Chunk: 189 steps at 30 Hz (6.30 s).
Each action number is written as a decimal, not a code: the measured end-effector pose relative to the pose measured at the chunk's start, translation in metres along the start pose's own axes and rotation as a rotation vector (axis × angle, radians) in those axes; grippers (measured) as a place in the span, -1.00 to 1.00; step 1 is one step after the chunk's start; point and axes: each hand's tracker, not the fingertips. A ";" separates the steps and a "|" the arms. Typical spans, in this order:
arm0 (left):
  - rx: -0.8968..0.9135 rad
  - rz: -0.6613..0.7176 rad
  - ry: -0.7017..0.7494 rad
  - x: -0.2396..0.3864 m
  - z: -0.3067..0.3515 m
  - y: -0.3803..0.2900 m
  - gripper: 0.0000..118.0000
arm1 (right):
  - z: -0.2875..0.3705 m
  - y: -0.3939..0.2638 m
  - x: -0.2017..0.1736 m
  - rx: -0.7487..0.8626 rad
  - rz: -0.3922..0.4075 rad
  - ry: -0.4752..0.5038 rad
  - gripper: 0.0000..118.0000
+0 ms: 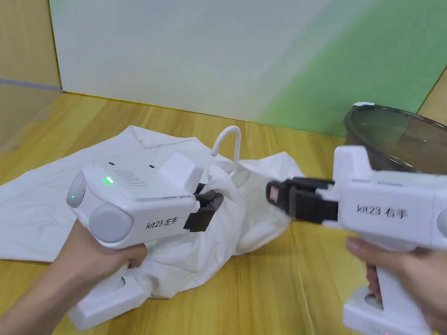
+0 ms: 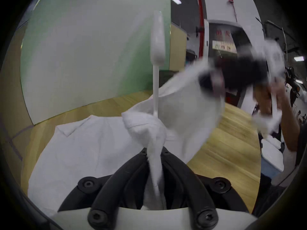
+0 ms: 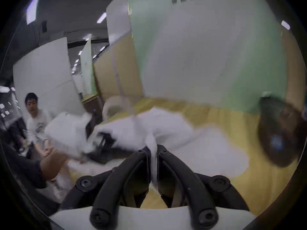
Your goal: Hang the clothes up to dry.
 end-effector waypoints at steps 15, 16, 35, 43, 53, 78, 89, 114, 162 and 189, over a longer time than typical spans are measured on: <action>0.092 -0.042 -0.109 -0.005 0.015 -0.013 -0.97 | -0.035 -0.020 -0.024 -0.194 0.341 0.283 0.99; 0.087 -0.054 -0.135 -0.007 0.017 -0.012 -0.97 | -0.020 -0.014 -0.021 -0.156 0.390 0.278 0.97; 0.028 -0.353 -0.501 -0.034 0.015 -0.018 -0.97 | -0.068 0.047 0.013 -0.465 0.739 0.442 -0.61; 0.012 -0.339 -0.549 -0.043 0.006 -0.012 -0.96 | -0.065 0.032 0.021 -0.433 0.621 0.382 -0.69; 0.195 -0.138 -0.422 -0.050 0.032 0.001 0.98 | -0.036 0.001 0.033 -0.308 0.483 0.233 -0.71; 0.250 0.141 0.502 -0.011 -0.059 -0.002 -1.00 | -0.041 -0.011 0.021 0.391 -0.028 -0.542 -0.78; 0.277 0.173 0.479 -0.008 -0.056 0.002 -1.00 | -0.046 -0.005 0.039 0.377 -0.055 -0.561 -0.78; 0.326 0.044 -0.251 -0.003 0.005 -0.003 -1.00 | 0.035 -0.024 0.037 0.294 0.170 -0.046 -0.78; 0.249 -0.389 -1.667 0.554 -0.048 0.054 -1.00 | 0.454 -0.354 -0.304 0.549 -0.520 -1.679 -0.78; 0.756 -0.100 -1.401 0.587 0.125 0.209 -1.00 | 0.583 -0.188 -0.372 0.709 -0.281 -1.984 -0.78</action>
